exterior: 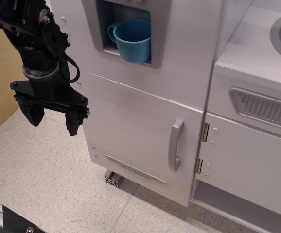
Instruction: Open low fridge
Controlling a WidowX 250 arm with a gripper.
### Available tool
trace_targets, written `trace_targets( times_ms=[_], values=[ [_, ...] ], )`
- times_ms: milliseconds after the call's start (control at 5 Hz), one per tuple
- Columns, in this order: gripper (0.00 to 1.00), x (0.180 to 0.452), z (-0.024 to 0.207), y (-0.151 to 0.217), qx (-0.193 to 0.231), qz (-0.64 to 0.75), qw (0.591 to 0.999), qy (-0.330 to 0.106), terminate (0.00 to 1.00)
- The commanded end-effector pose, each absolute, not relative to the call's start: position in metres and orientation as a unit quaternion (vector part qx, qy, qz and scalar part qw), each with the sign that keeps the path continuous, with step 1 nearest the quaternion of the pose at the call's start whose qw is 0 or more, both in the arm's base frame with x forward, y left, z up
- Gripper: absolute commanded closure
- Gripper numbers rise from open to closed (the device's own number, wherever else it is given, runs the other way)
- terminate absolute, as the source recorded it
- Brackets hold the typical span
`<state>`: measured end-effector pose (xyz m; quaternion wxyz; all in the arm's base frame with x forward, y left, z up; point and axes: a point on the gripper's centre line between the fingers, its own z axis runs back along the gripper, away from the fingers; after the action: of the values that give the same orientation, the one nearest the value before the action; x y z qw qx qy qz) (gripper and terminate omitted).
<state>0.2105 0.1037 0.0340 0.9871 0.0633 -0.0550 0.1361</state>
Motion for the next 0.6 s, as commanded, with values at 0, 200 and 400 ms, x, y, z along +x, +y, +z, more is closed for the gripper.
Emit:
trace_targets(
  times_ms=[0, 200, 400],
  values=[
    [0.00, 0.210, 0.034, 0.104, 0.063, 0.136, 0.987, -0.055, 0.00],
    [0.00, 0.215, 0.009, 0.068, 0.062, 0.132, 0.987, -0.061, 0.00],
    [0.00, 0.225, -0.001, 0.034, 0.046, 0.124, 0.989, -0.065, 0.00]
  ],
)
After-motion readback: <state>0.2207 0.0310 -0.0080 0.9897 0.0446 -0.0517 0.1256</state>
